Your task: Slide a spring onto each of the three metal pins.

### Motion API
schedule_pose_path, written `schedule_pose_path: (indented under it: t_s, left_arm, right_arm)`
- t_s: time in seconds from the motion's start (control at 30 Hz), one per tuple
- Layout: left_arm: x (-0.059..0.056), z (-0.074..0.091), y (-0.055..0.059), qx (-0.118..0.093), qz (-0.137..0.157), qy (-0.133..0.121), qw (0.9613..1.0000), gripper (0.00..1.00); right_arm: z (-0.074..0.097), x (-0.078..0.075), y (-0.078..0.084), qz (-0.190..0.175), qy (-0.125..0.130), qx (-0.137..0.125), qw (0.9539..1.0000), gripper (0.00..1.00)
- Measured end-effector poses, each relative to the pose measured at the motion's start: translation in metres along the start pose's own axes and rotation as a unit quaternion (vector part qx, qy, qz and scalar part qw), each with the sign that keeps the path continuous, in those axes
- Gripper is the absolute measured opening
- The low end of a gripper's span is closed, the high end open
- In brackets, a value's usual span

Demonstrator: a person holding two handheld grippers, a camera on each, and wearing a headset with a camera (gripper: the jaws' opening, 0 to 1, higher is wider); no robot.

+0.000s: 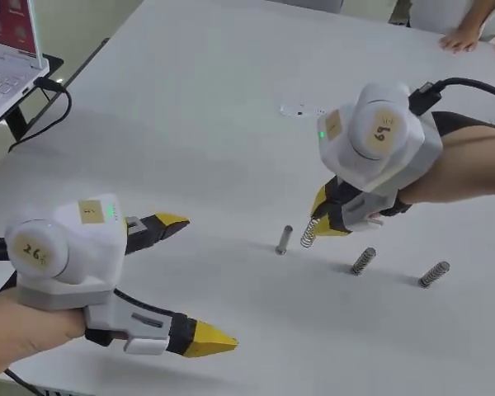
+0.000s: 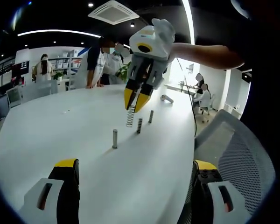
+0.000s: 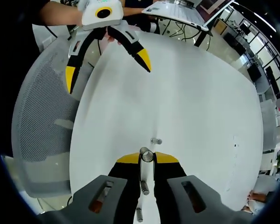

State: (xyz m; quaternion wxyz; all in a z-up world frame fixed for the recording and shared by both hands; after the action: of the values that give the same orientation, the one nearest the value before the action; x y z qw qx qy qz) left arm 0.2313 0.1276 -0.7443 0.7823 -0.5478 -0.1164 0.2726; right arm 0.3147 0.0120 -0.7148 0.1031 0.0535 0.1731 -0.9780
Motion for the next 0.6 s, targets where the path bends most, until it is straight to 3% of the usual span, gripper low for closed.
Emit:
schedule_pose_path:
  t_s: [0.6]
  left_arm:
    - [0.0, 0.004, 0.006, 0.004, 0.008, -0.004, 1.0, 0.98]
  right_arm:
    - [-0.006, -0.016, -0.008, 0.005, 0.015, -0.001, 0.9999, 0.07]
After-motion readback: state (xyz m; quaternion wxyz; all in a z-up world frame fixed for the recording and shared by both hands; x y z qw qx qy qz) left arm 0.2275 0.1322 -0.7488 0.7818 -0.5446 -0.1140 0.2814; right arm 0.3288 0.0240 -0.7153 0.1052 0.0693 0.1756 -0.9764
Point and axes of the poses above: the centre of the closed fingertips' face, and the gripper's own axes: z roughly backward along the fingers, x roughly to its left, y roughly out of its underside, the point moved 3 cm from there along z, roughly backward along the fingers, and after that the axes turned 1 degree about -x, right-handed, at the moved point
